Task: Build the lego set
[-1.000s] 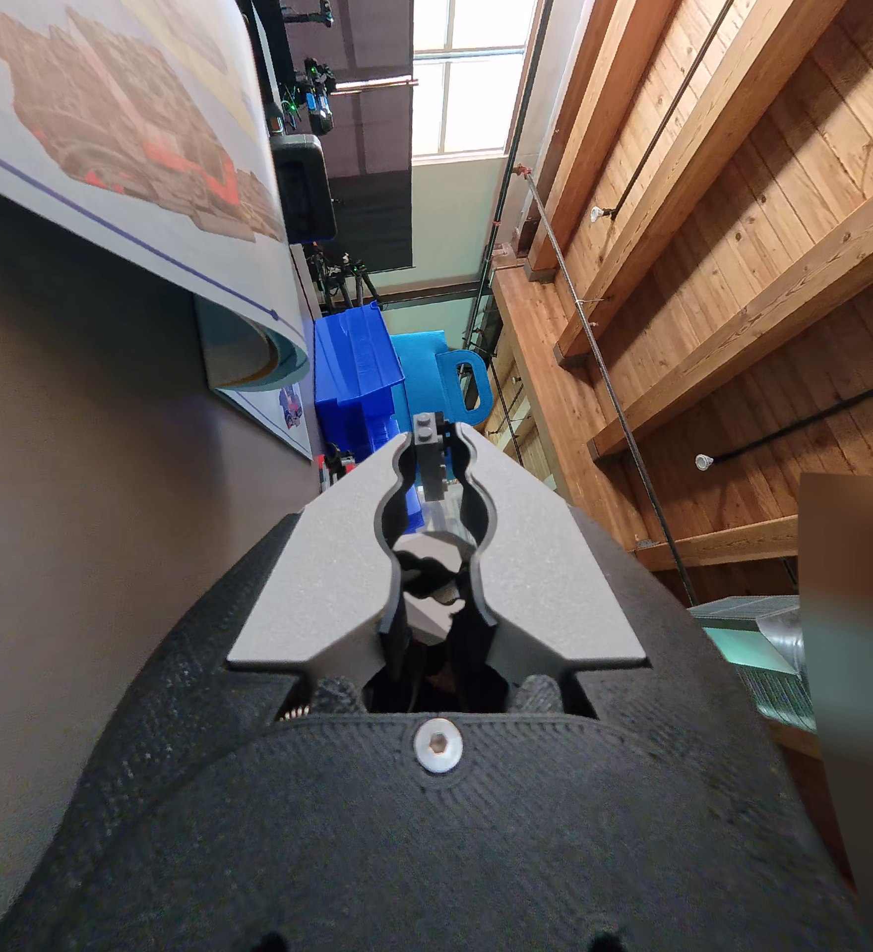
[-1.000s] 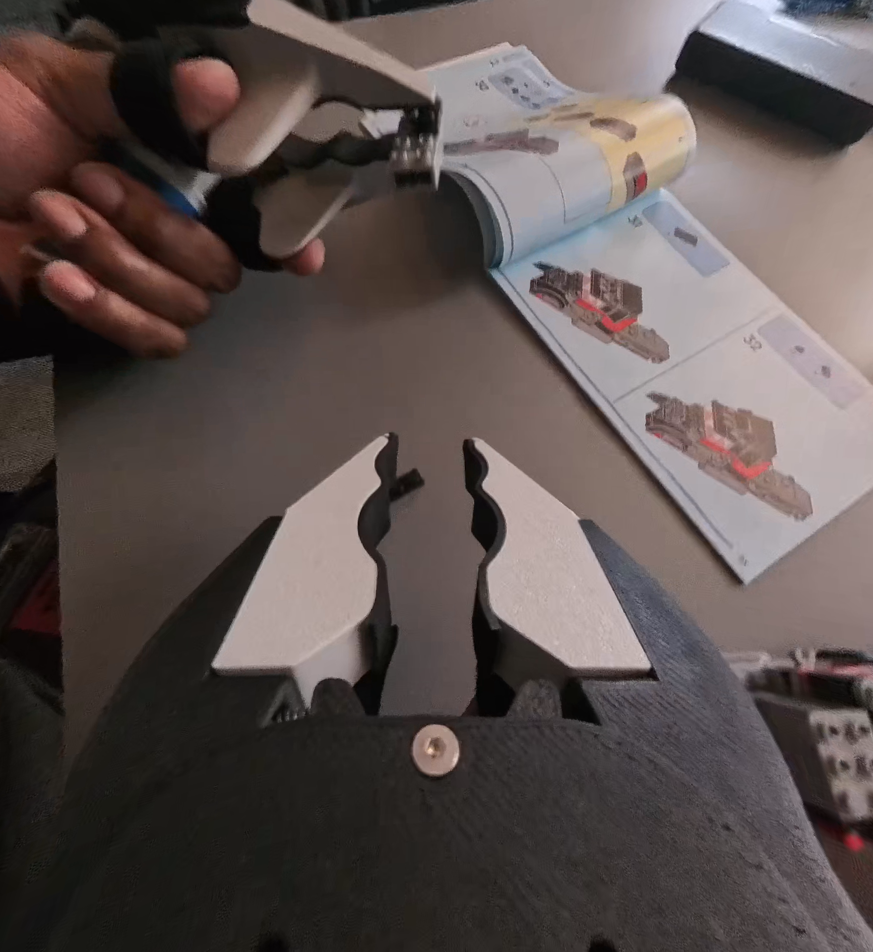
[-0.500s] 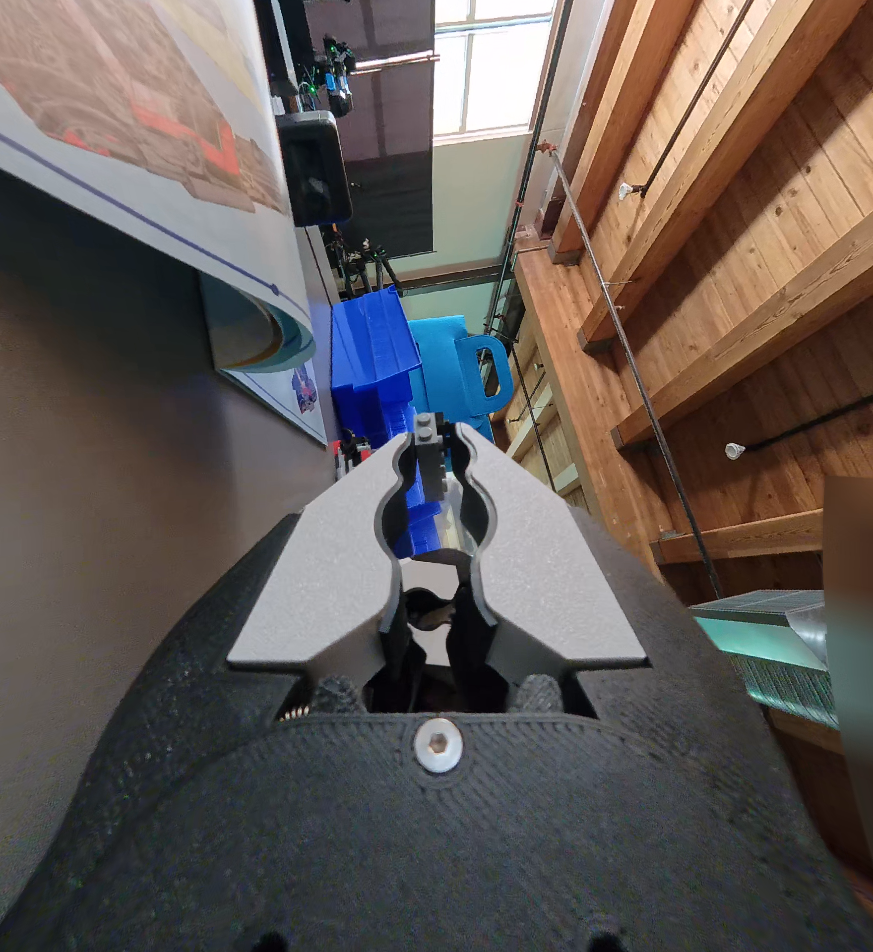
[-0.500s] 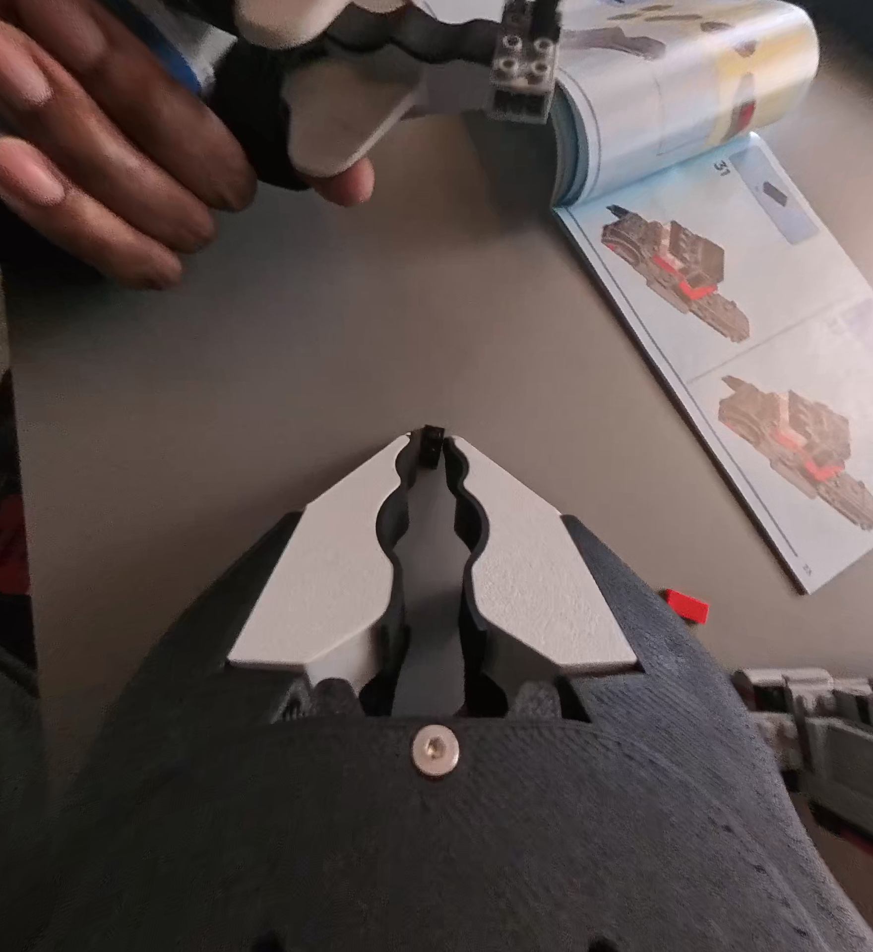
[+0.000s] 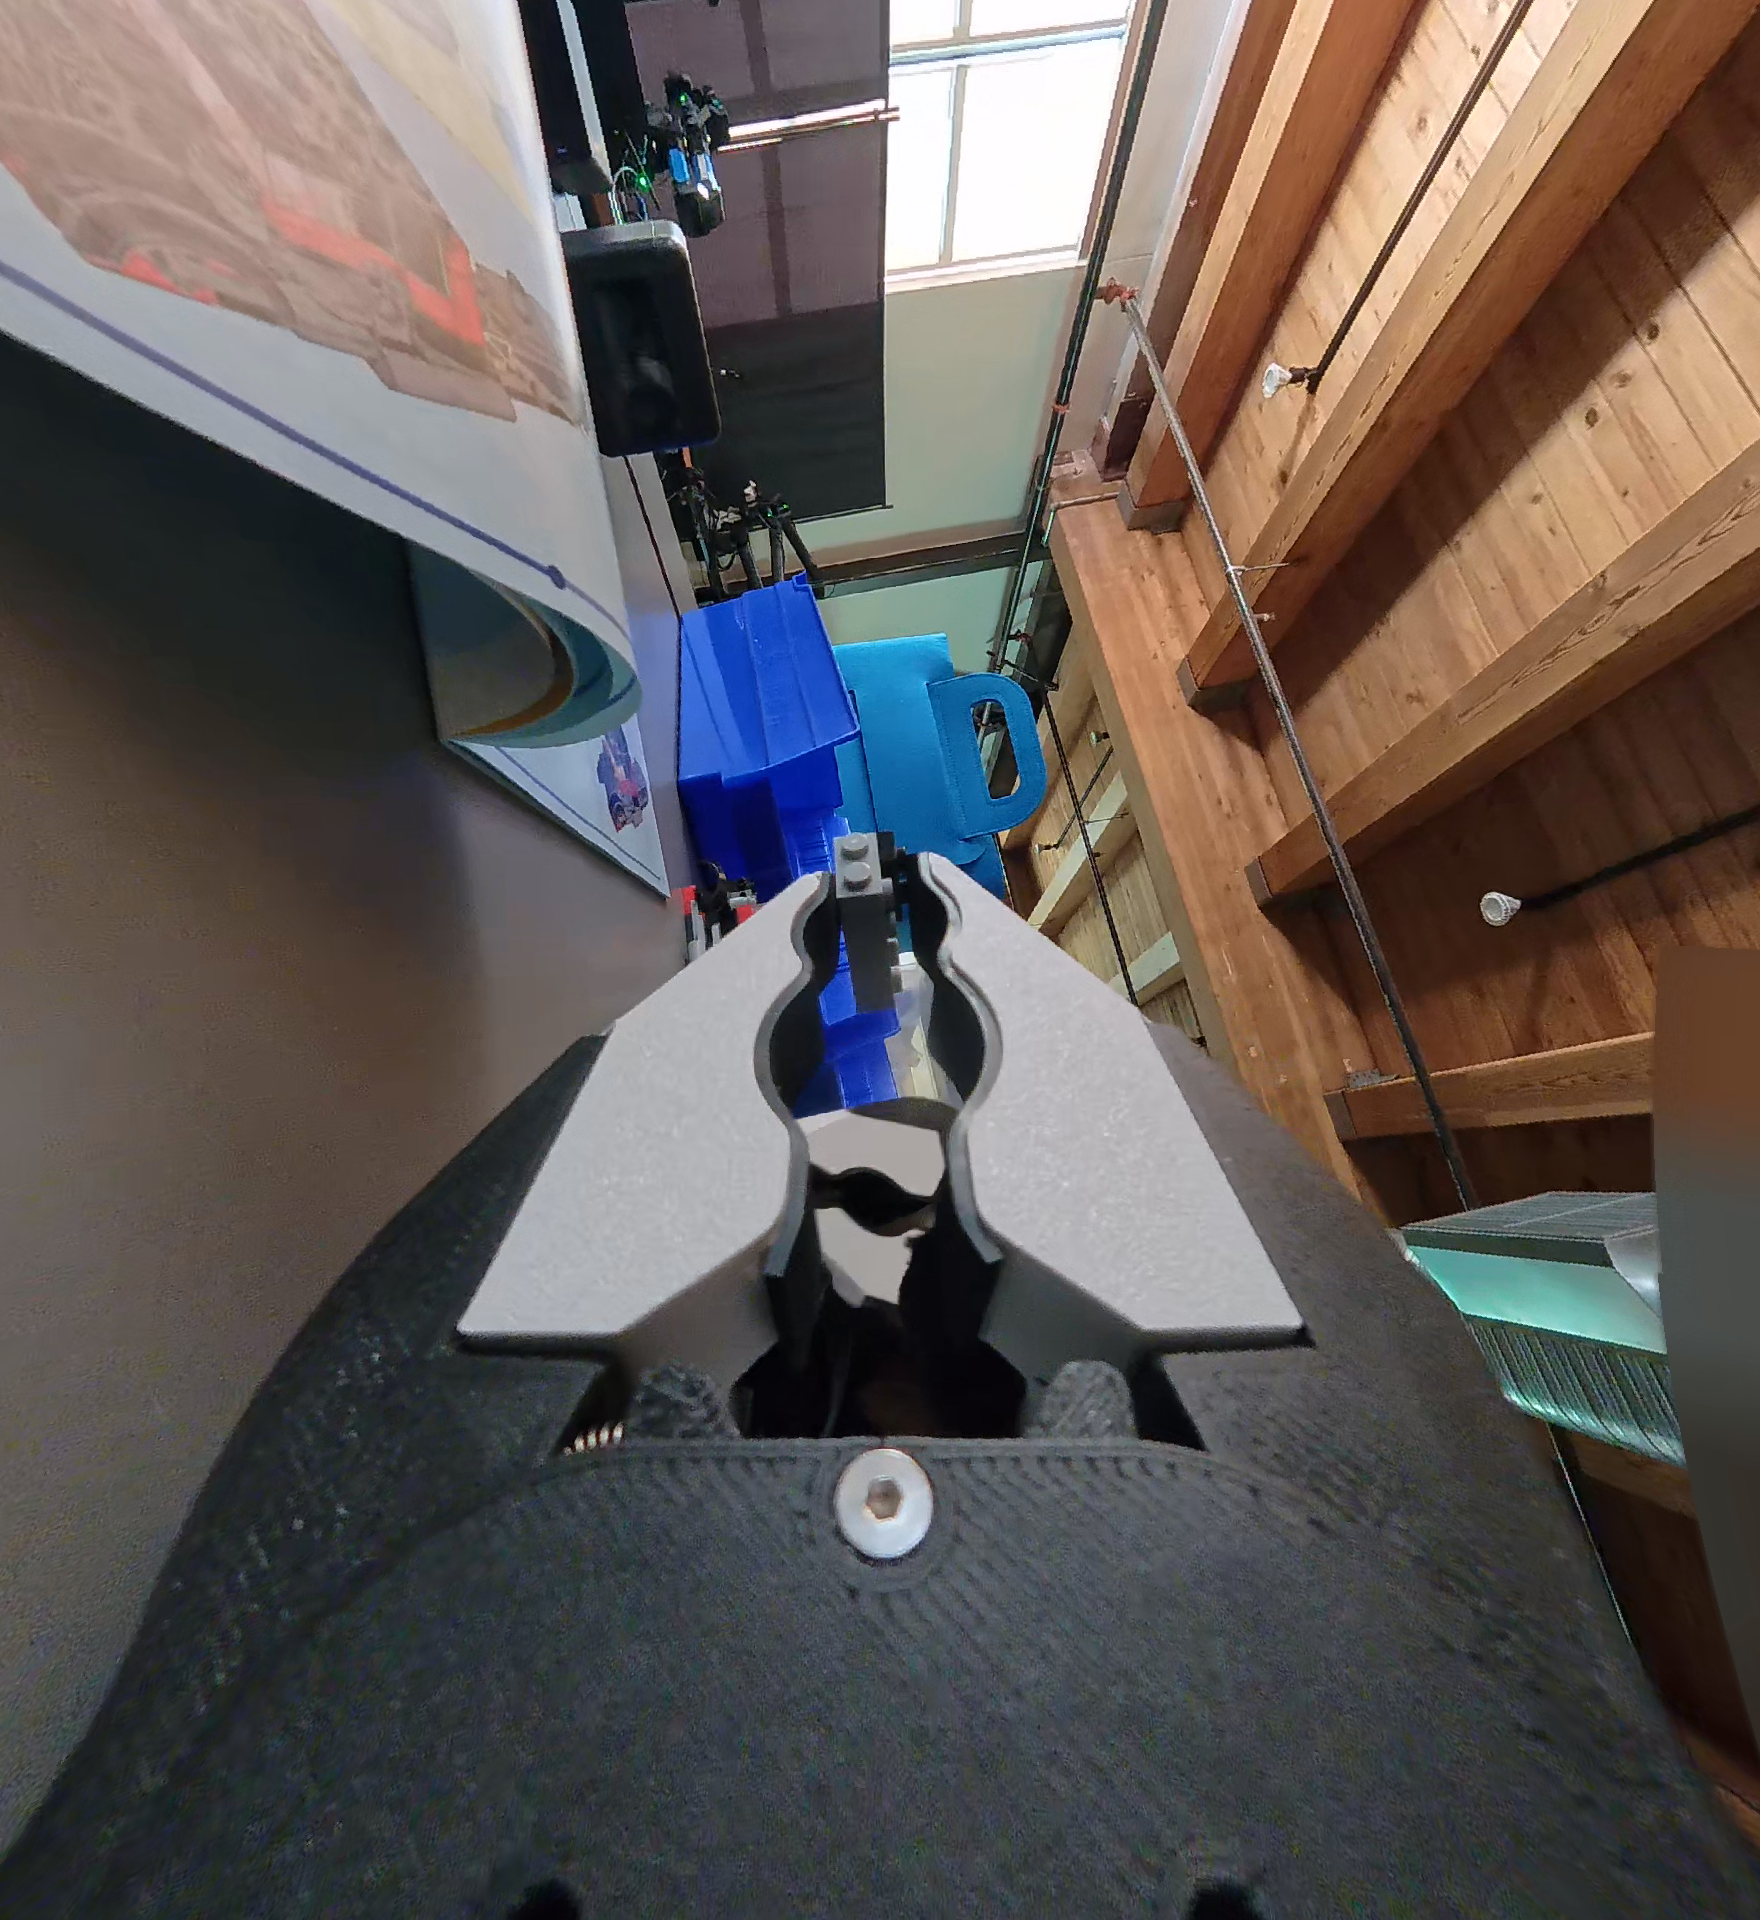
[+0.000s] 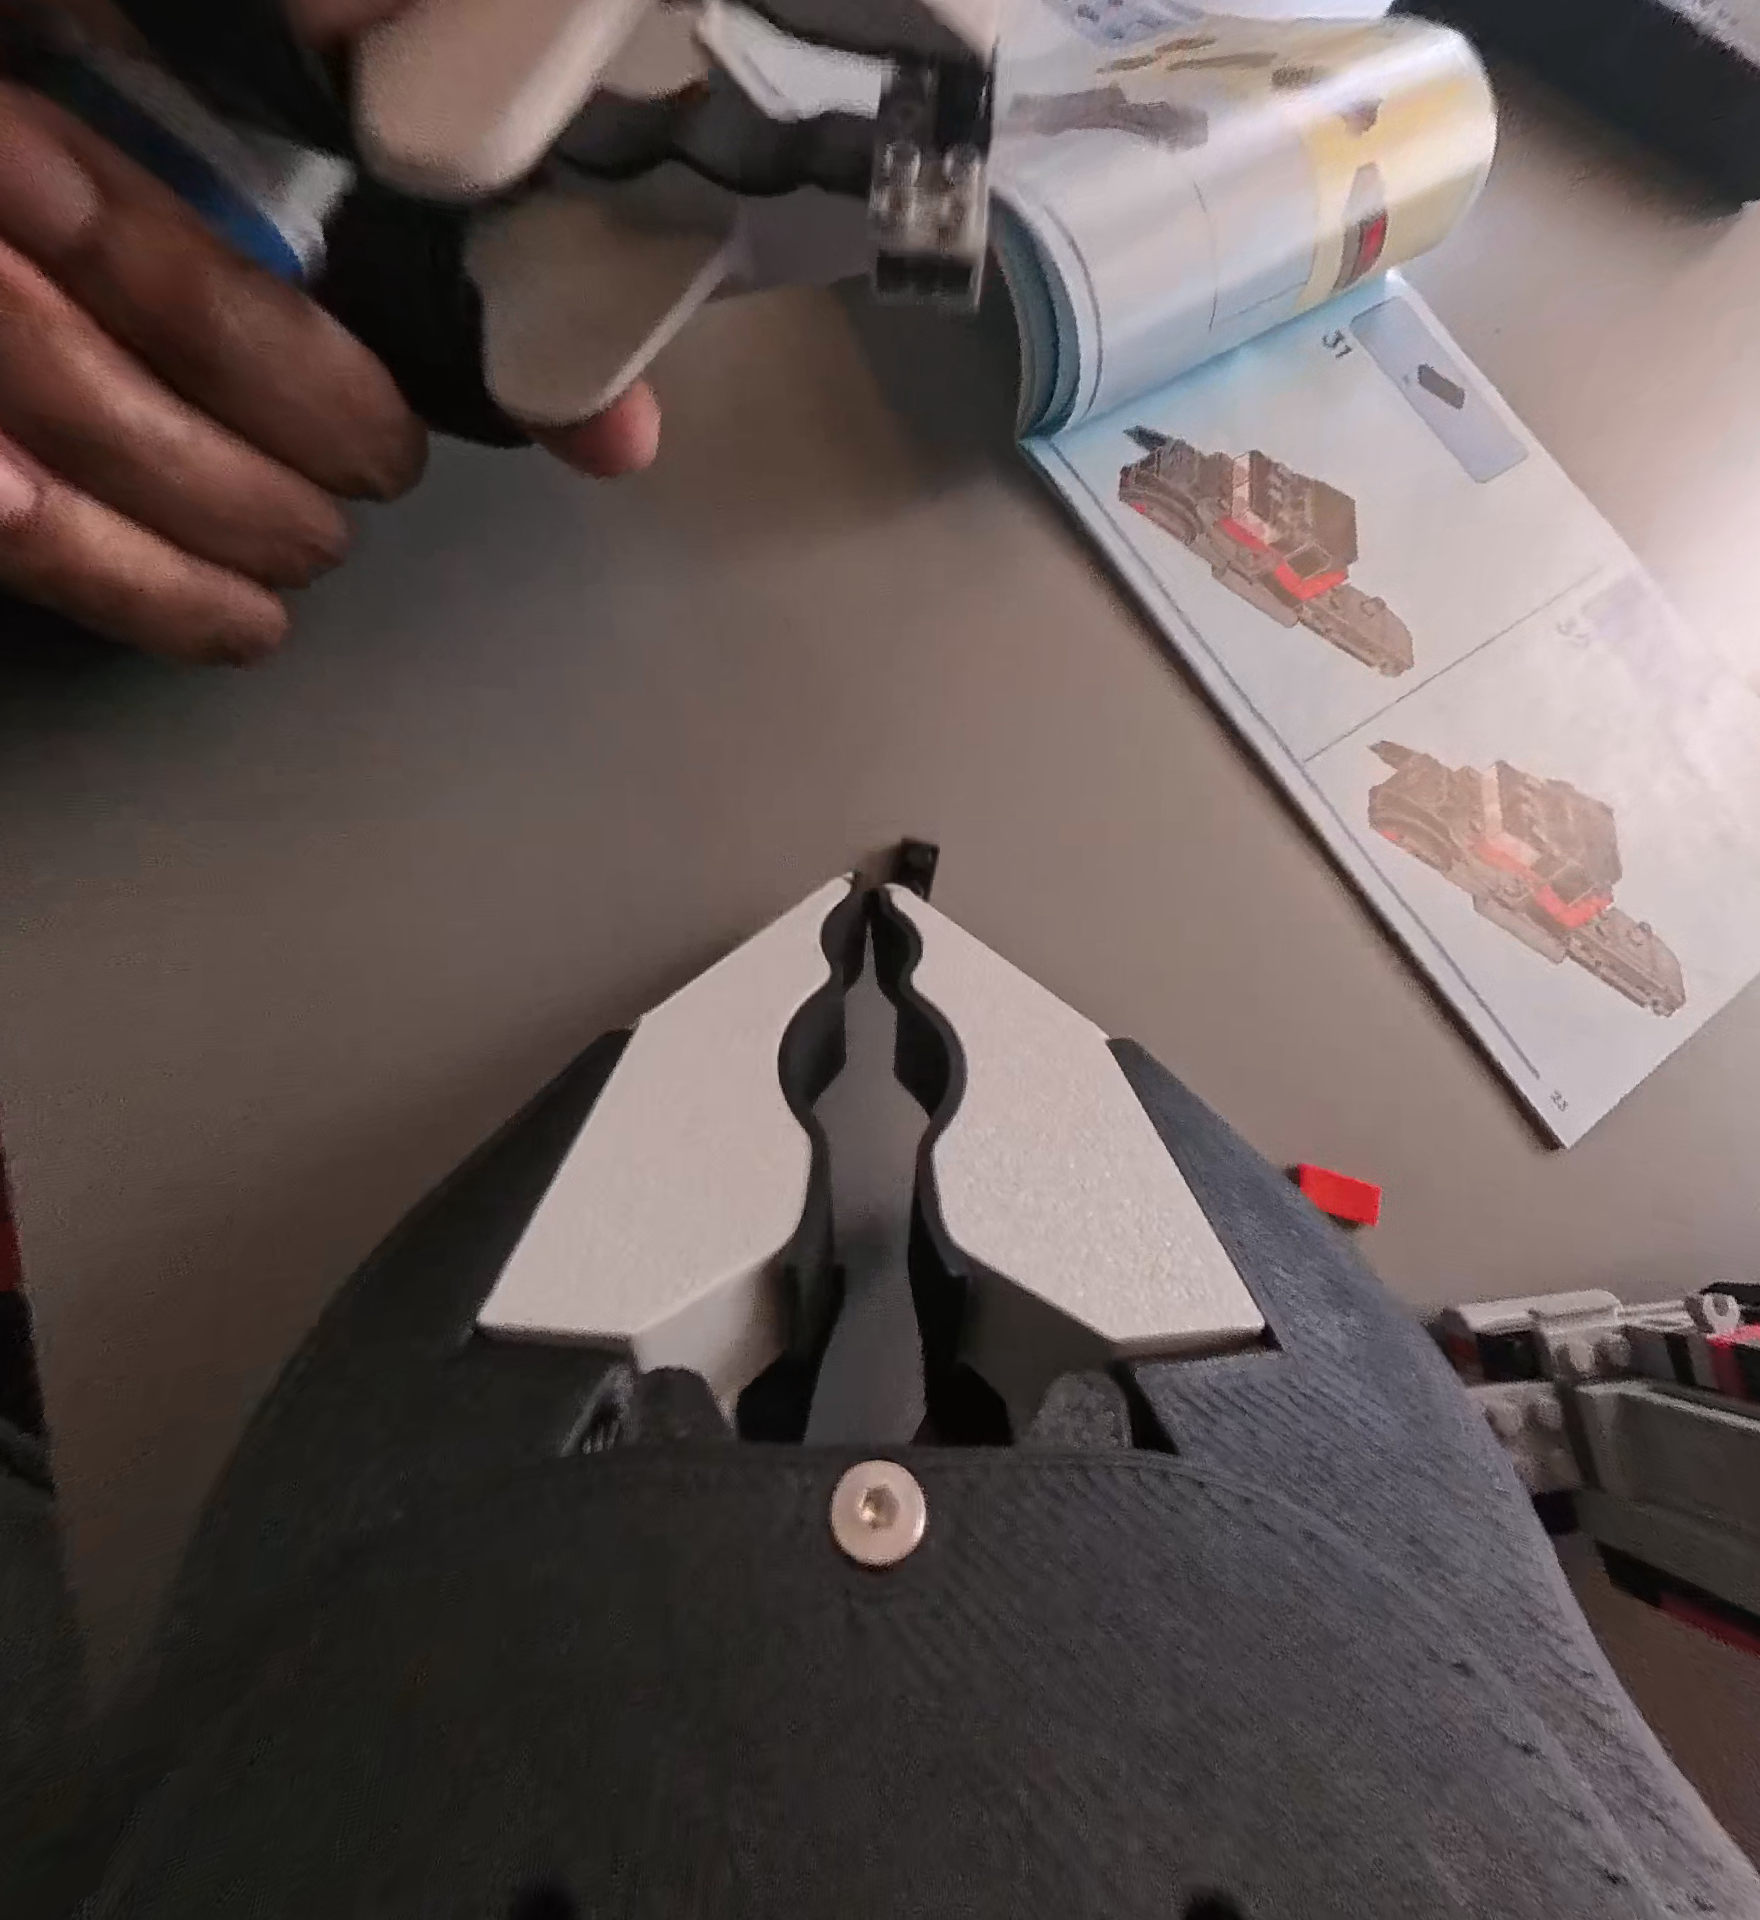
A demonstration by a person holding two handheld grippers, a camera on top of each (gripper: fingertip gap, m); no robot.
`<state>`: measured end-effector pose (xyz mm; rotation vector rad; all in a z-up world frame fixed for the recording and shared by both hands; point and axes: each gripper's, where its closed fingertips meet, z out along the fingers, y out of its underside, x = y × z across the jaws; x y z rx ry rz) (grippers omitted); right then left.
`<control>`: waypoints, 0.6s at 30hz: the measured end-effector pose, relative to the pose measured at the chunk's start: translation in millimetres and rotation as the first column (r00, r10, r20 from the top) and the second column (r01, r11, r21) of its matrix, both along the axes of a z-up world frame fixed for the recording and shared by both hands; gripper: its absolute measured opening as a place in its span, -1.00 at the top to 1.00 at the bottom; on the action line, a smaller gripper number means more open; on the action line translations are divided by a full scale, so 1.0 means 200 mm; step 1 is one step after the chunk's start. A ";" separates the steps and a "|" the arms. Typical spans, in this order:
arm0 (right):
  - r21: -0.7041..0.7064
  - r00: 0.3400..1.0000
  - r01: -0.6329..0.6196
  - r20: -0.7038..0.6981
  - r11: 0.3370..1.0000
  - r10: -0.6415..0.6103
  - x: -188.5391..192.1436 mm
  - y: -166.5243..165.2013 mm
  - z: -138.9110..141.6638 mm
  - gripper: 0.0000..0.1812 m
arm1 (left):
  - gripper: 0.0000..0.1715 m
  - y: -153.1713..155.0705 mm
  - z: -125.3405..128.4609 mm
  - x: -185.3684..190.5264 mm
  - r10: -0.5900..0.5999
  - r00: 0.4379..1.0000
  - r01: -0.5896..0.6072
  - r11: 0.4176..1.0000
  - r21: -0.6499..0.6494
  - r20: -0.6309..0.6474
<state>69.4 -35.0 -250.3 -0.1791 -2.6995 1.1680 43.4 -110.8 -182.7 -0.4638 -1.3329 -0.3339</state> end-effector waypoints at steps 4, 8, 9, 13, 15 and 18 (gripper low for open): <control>-0.036 1.000 0.008 -0.010 0.999 -0.008 -0.03 -0.06 0.09 1.00 | 0.84 0.00 0.00 0.00 0.003 1.000 -0.003 1.000 0.002 0.001; 0.025 1.000 -0.011 -0.016 1.000 0.011 -0.06 -0.04 0.06 0.92 | 0.84 0.00 0.00 0.00 -0.001 1.000 0.001 1.000 0.008 -0.002; 0.040 1.000 -0.006 0.011 0.999 0.006 -0.06 -0.03 0.04 0.86 | 0.84 0.00 0.00 0.00 -0.001 1.000 0.001 1.000 0.008 -0.002; 0.052 0.999 0.015 0.048 0.999 -0.018 -0.05 0.00 0.02 0.80 | 0.84 0.00 0.00 0.00 -0.002 1.000 0.002 1.000 0.013 -0.004; 0.056 0.997 0.033 0.063 0.998 -0.036 -0.04 0.00 0.00 0.80 | 0.84 0.00 0.00 0.00 -0.003 1.000 0.003 1.000 0.013 -0.003; 0.066 0.998 0.044 0.034 0.997 -0.046 -0.05 -0.01 -0.03 0.88 | 0.84 0.00 0.00 0.00 -0.004 1.000 0.004 1.000 0.010 -0.002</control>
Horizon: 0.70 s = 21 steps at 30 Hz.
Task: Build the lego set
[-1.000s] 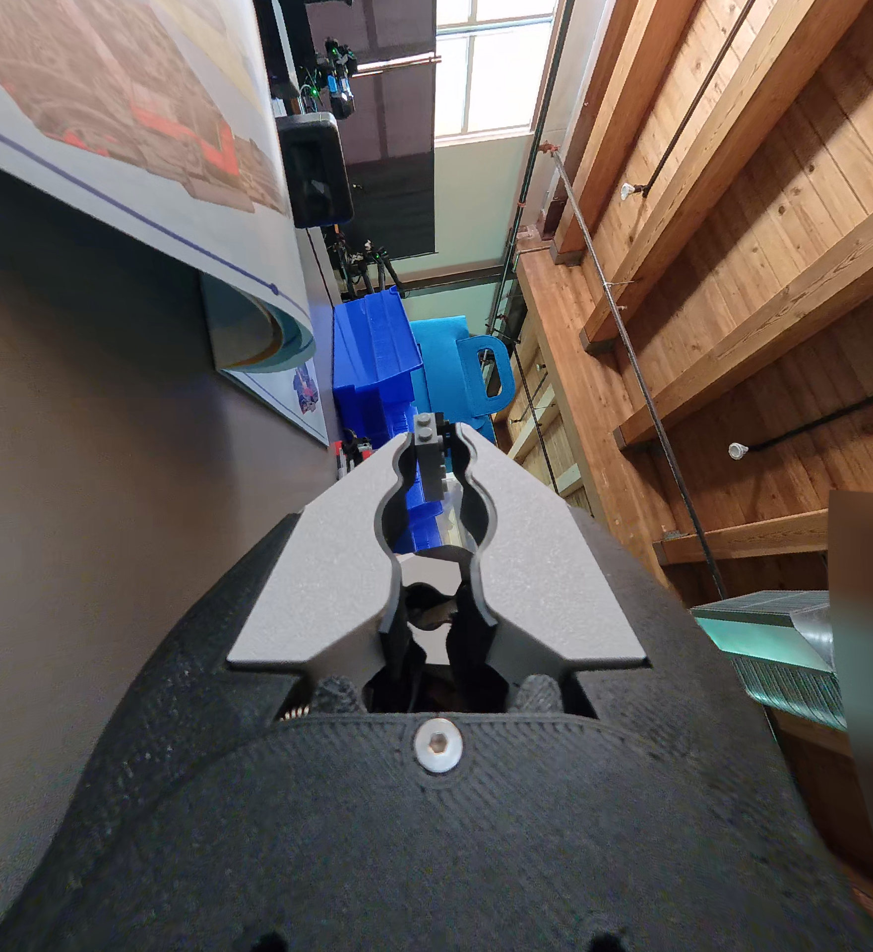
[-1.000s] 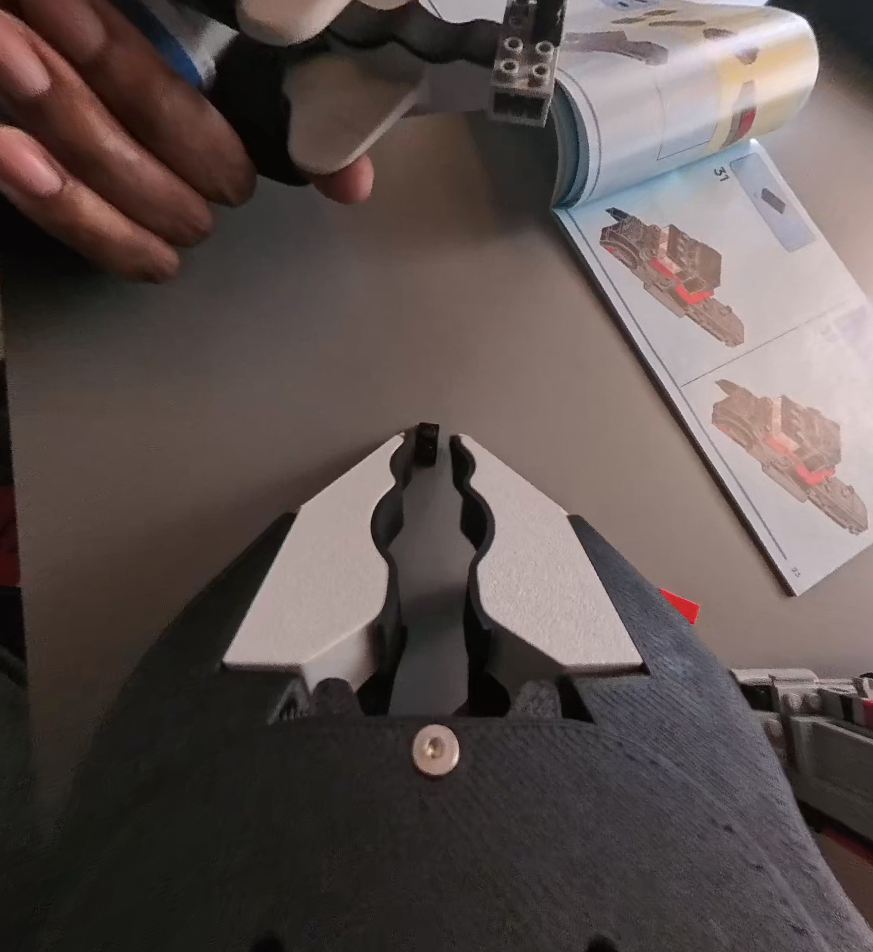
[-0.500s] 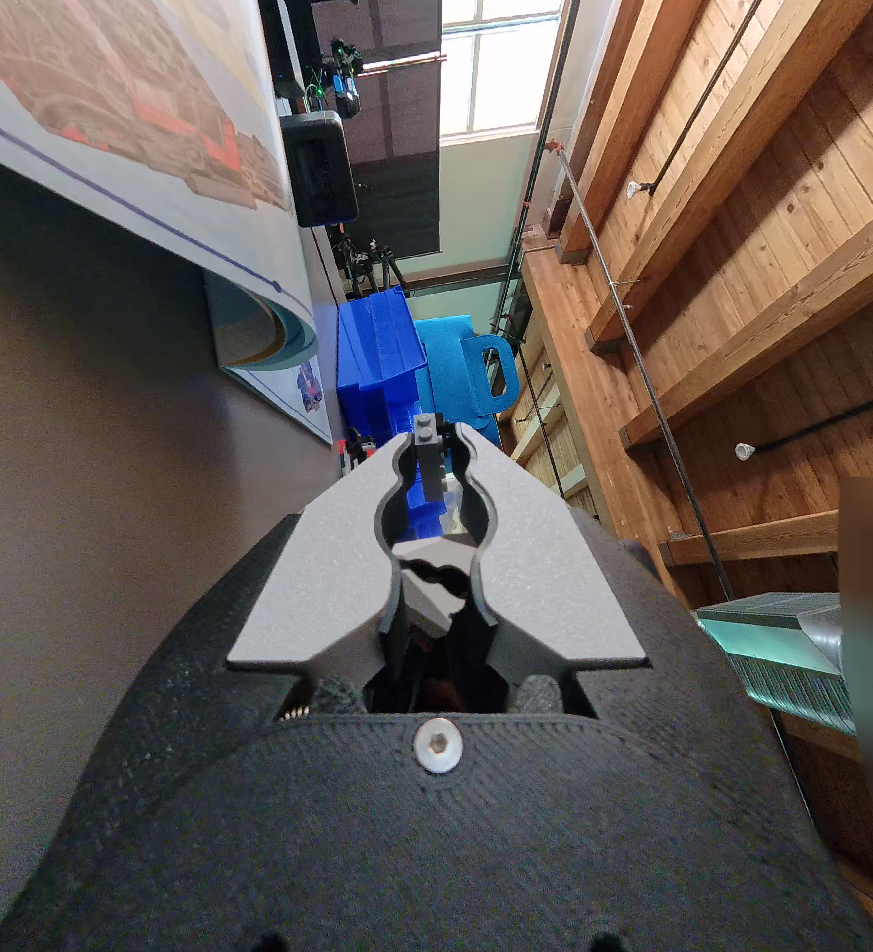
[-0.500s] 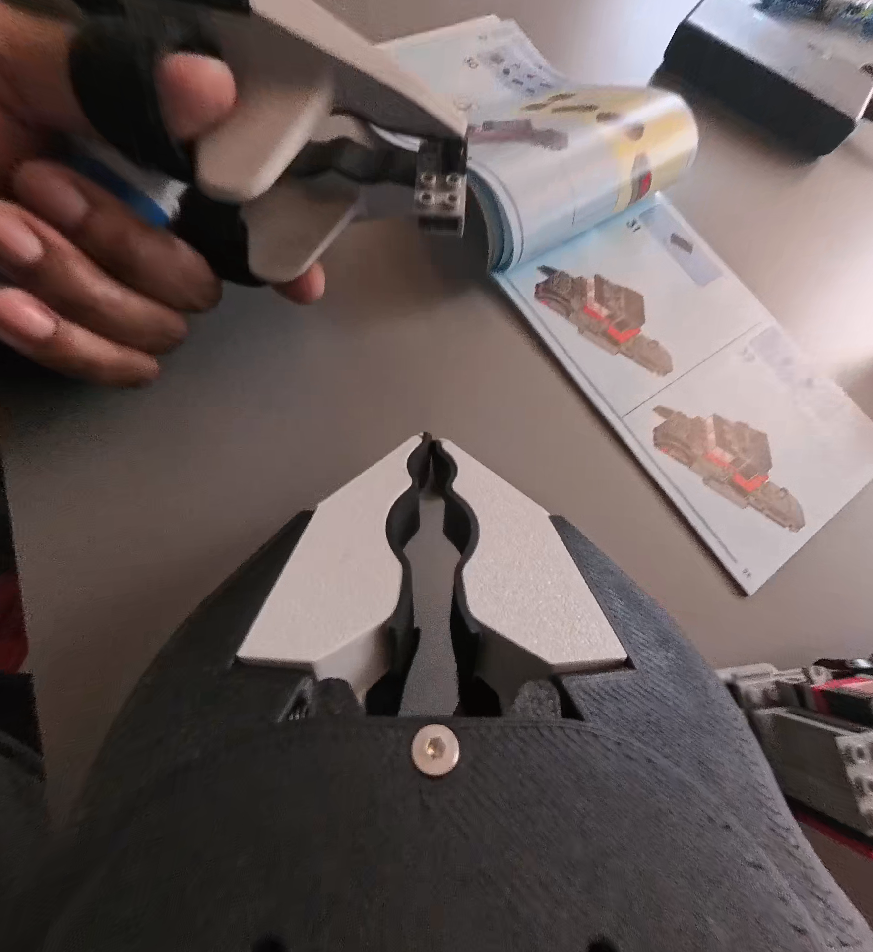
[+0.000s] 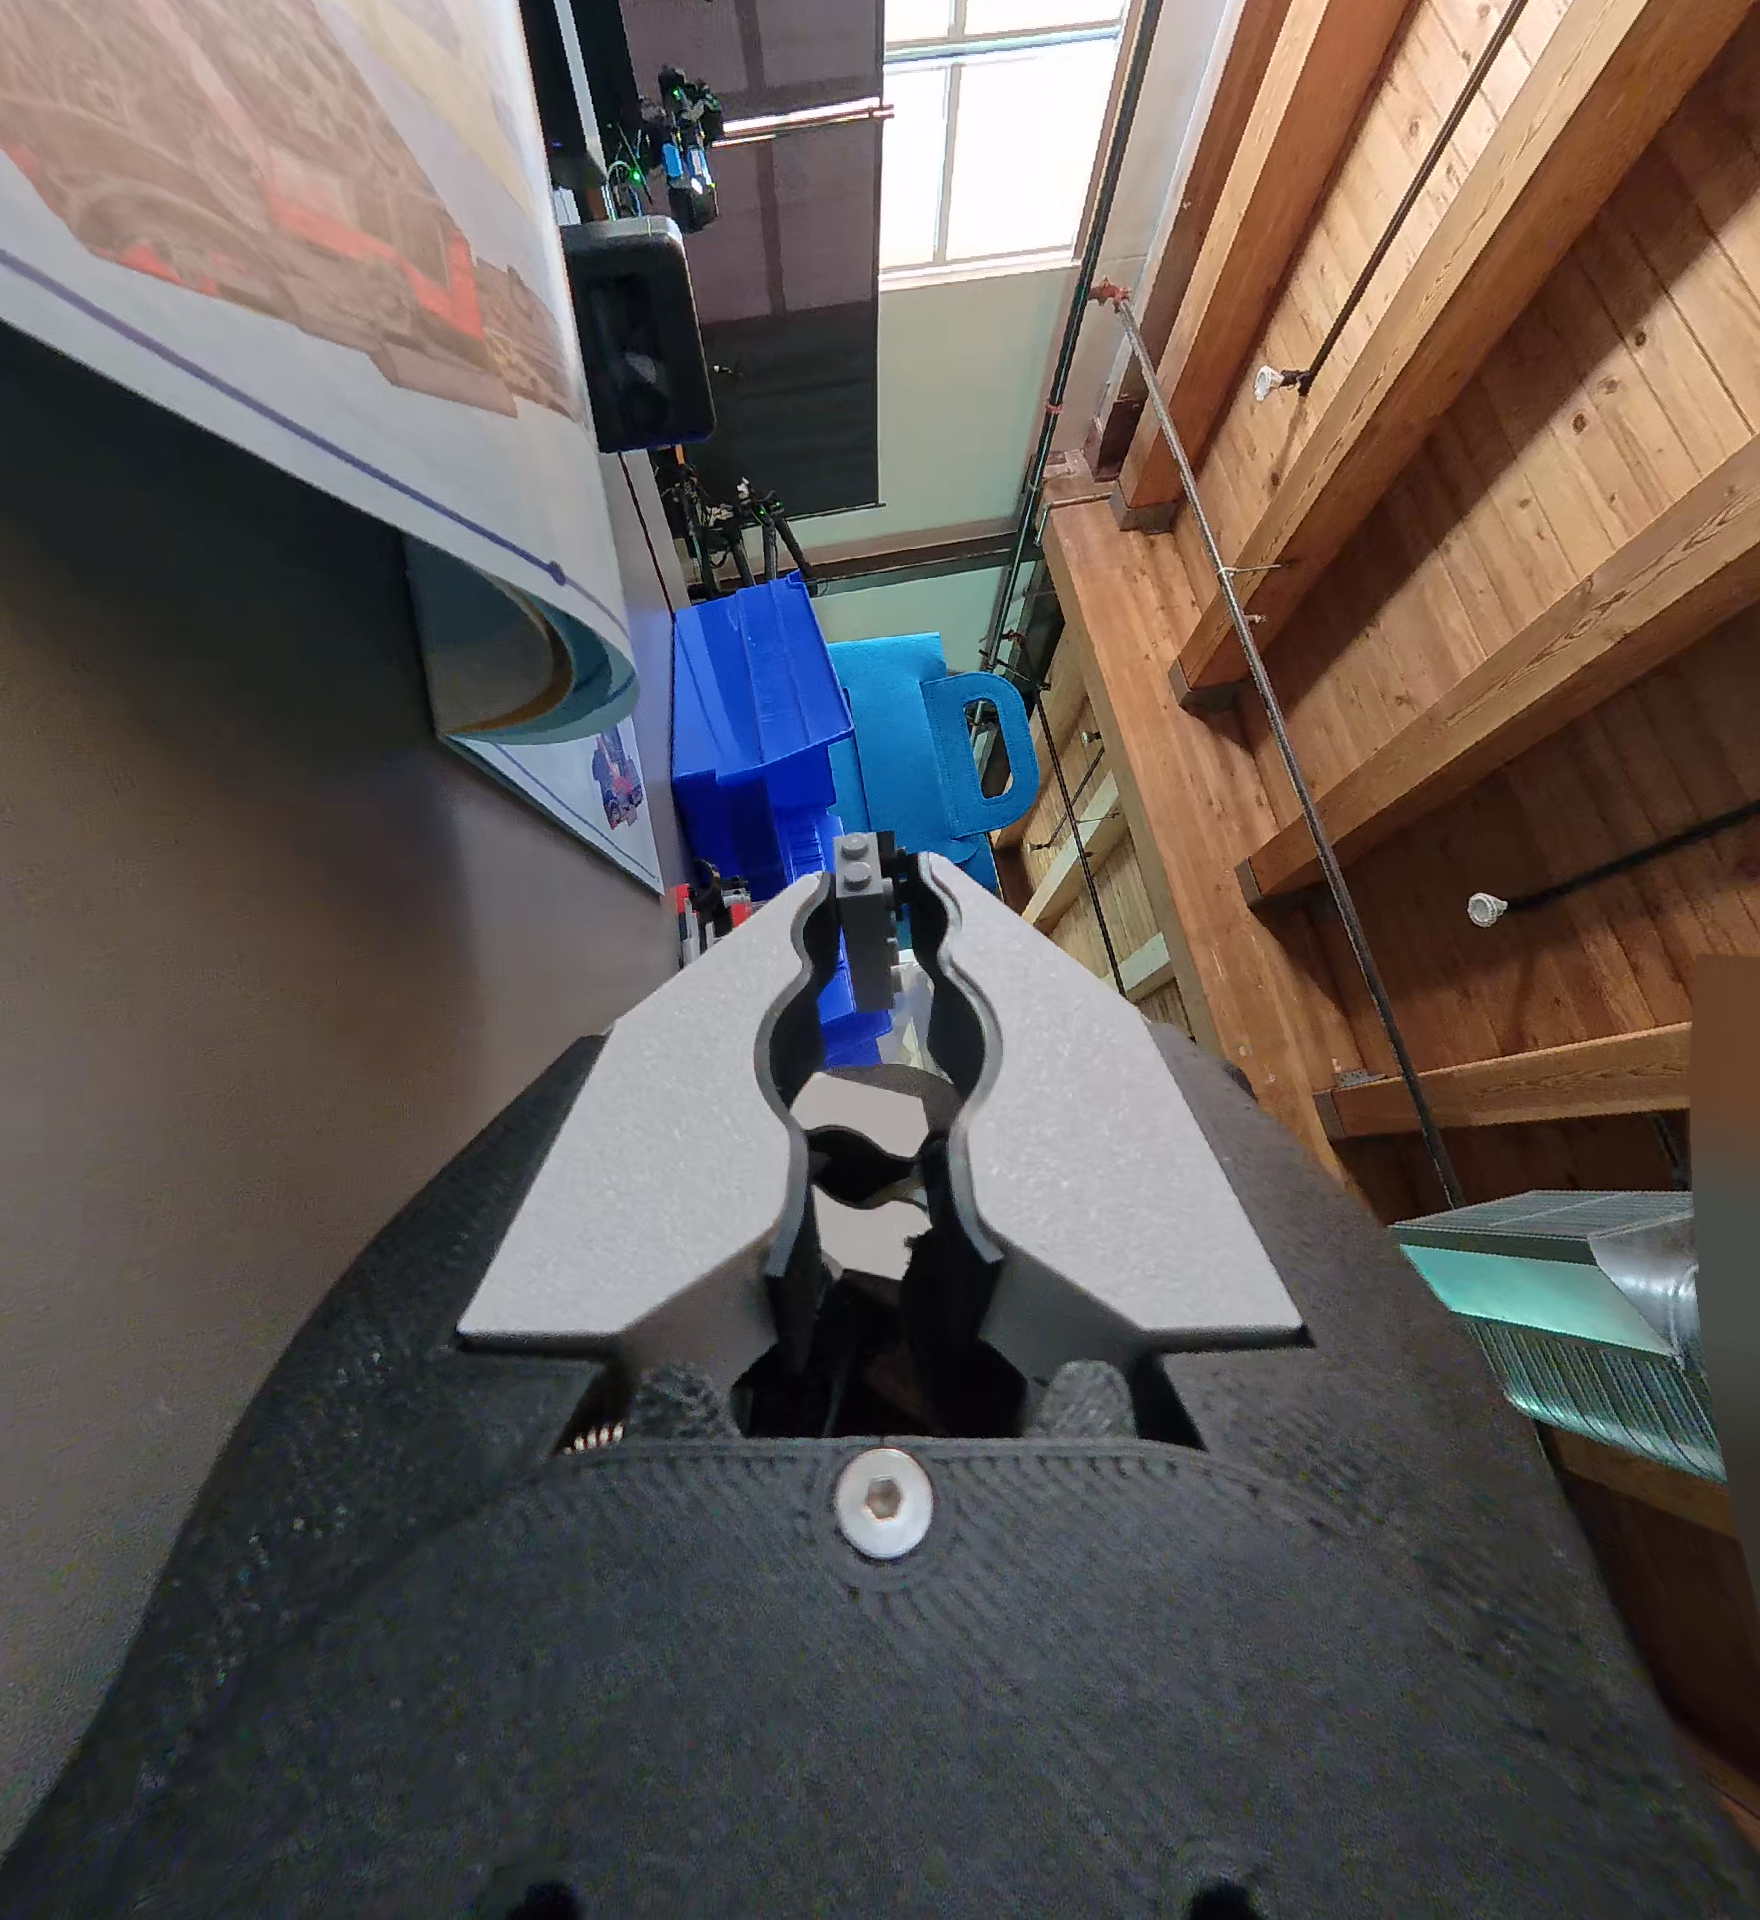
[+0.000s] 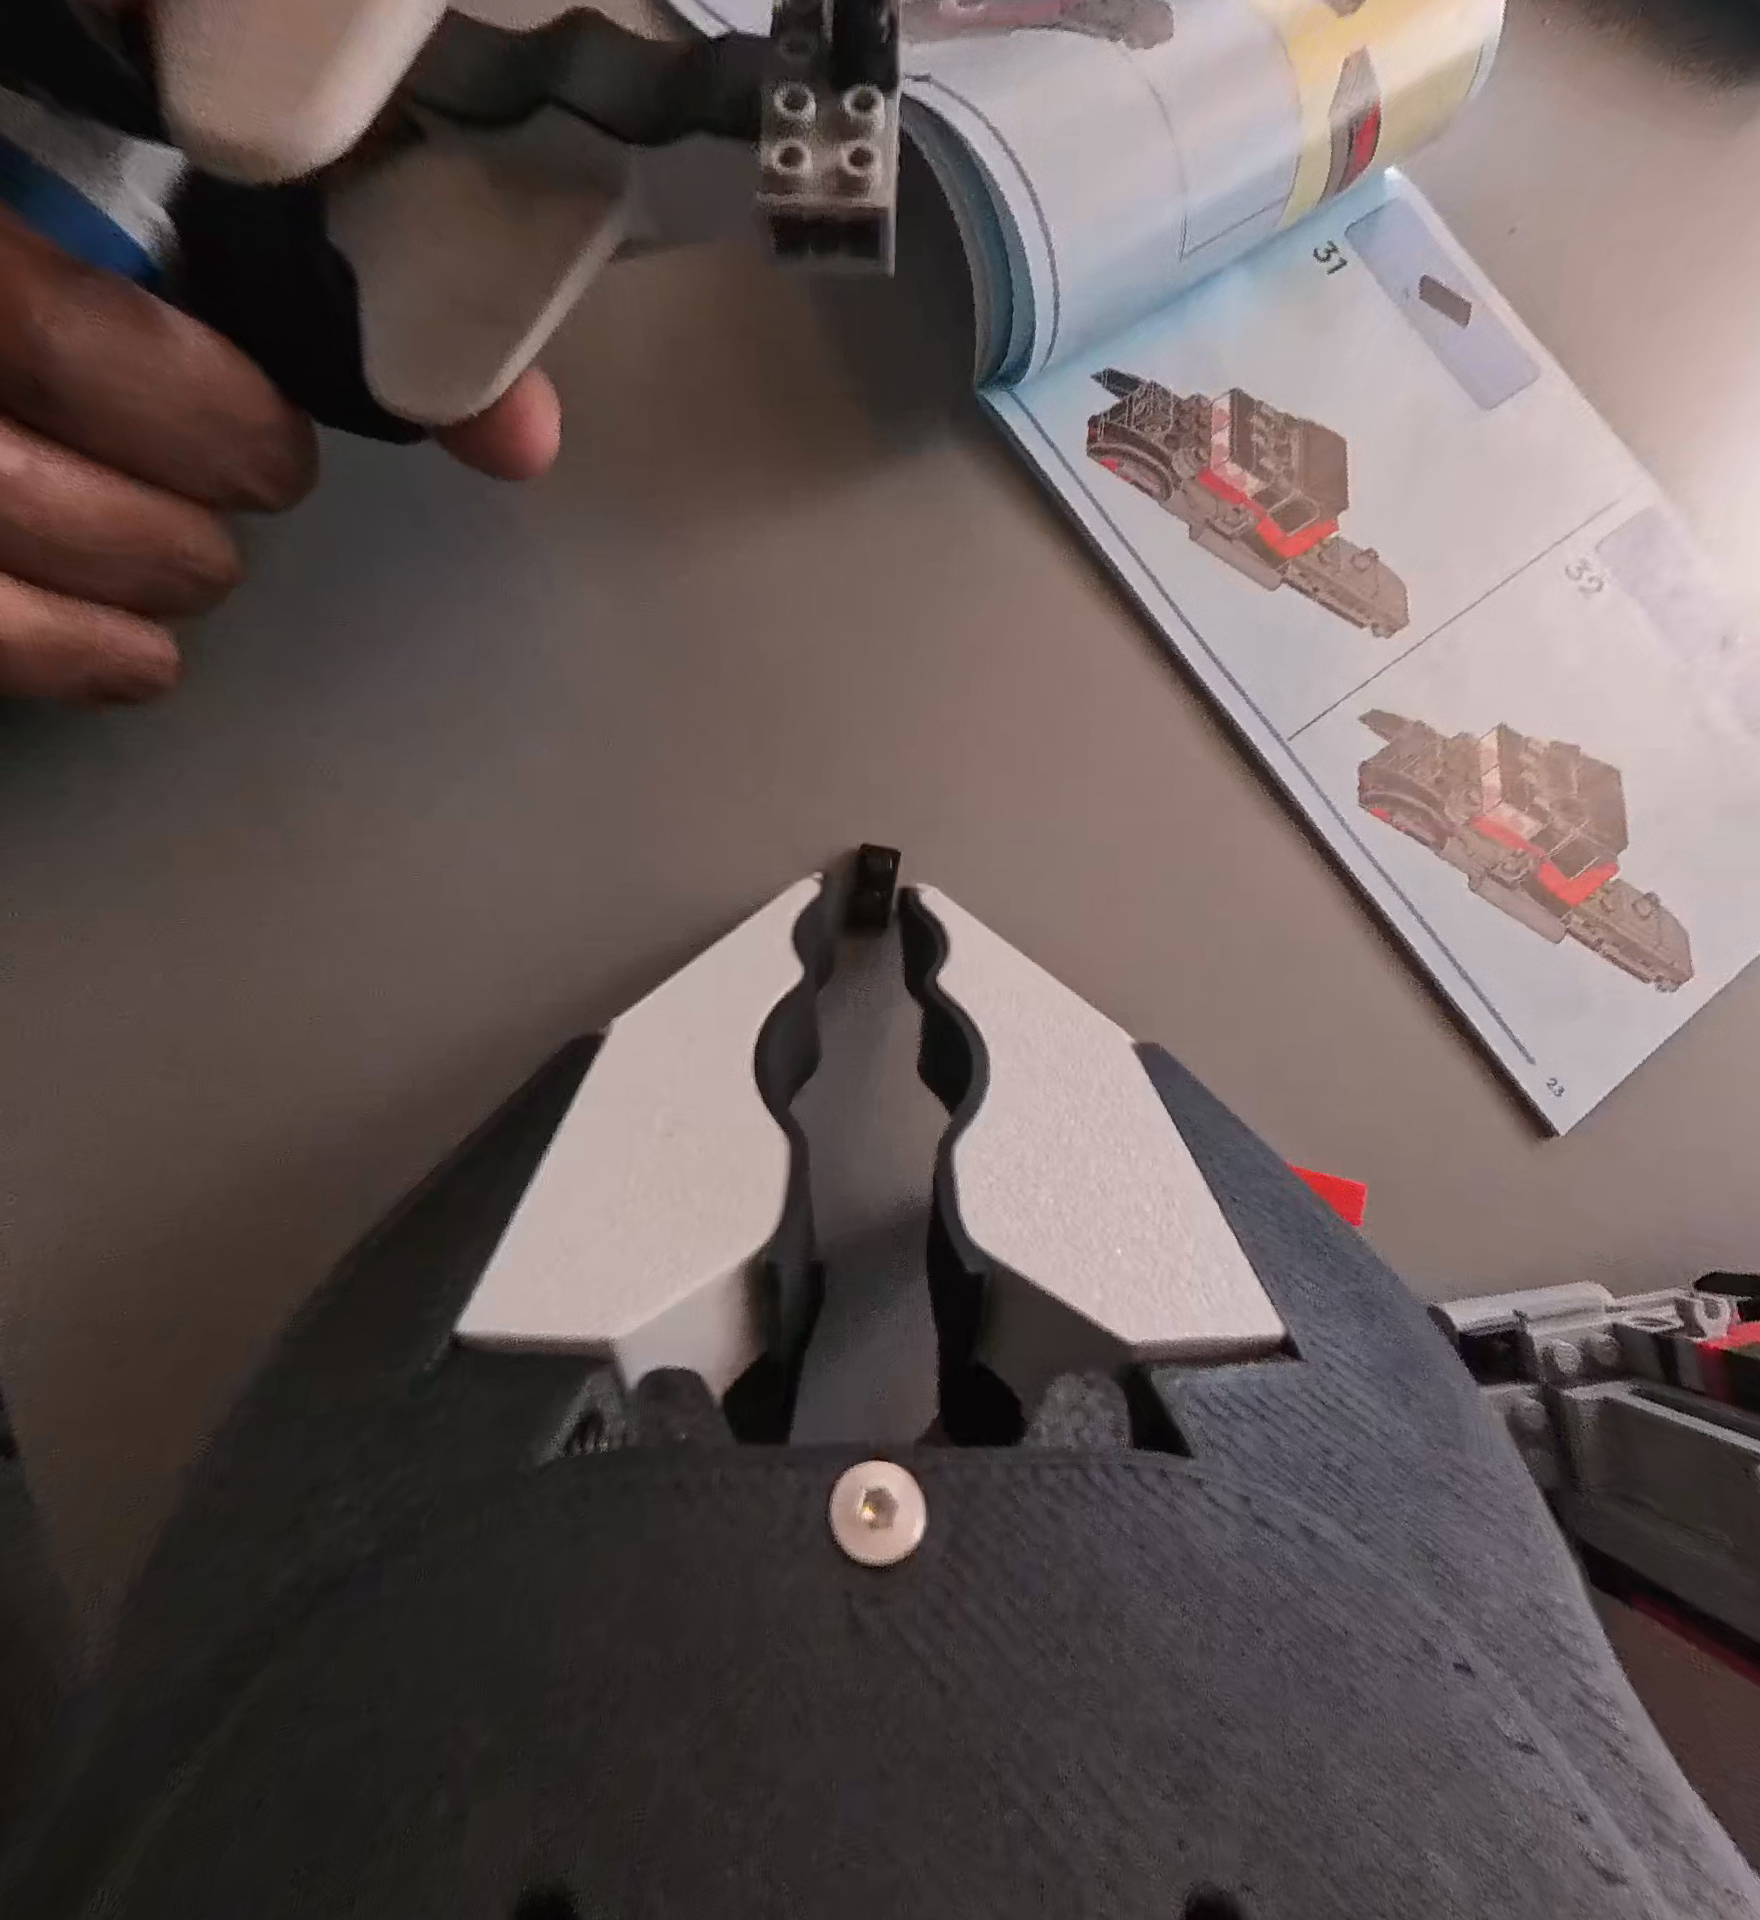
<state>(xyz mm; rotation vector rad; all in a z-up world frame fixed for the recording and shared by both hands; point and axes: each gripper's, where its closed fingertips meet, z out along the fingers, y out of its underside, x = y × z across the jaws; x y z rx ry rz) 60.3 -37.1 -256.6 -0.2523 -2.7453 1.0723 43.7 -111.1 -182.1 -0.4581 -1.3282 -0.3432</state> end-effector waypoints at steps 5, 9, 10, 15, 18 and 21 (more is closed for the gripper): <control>-0.040 1.000 0.016 -0.019 0.999 -0.017 -0.03 -0.04 0.06 0.92 | 0.84 0.00 -0.01 0.00 -0.001 1.000 0.001 1.000 0.000 0.008; -0.161 1.000 -0.016 -0.010 0.987 0.014 -0.02 -0.15 0.26 0.92 | 0.84 0.01 -0.01 0.00 -0.002 1.000 0.002 1.000 -0.014 0.012; -0.181 1.000 -0.027 -0.012 0.983 0.025 -0.02 -0.18 0.30 0.92 | 0.84 0.01 -0.01 0.00 -0.003 1.000 0.003 1.000 -0.017 0.012; -0.211 0.998 -0.061 -0.030 0.976 0.056 -0.02 -0.28 0.41 0.92 | 0.84 0.01 -0.01 0.00 -0.009 1.000 0.009 1.000 -0.017 0.009; -0.195 0.998 -0.066 -0.023 0.979 0.063 -0.02 -0.32 0.41 0.92 | 0.84 0.02 -0.01 0.00 -0.013 1.000 0.013 1.000 -0.014 0.006; -0.173 0.997 -0.077 -0.026 0.982 0.073 -0.02 -0.33 0.40 0.92 | 0.84 0.02 0.00 0.01 -0.018 1.000 0.018 1.000 -0.009 0.004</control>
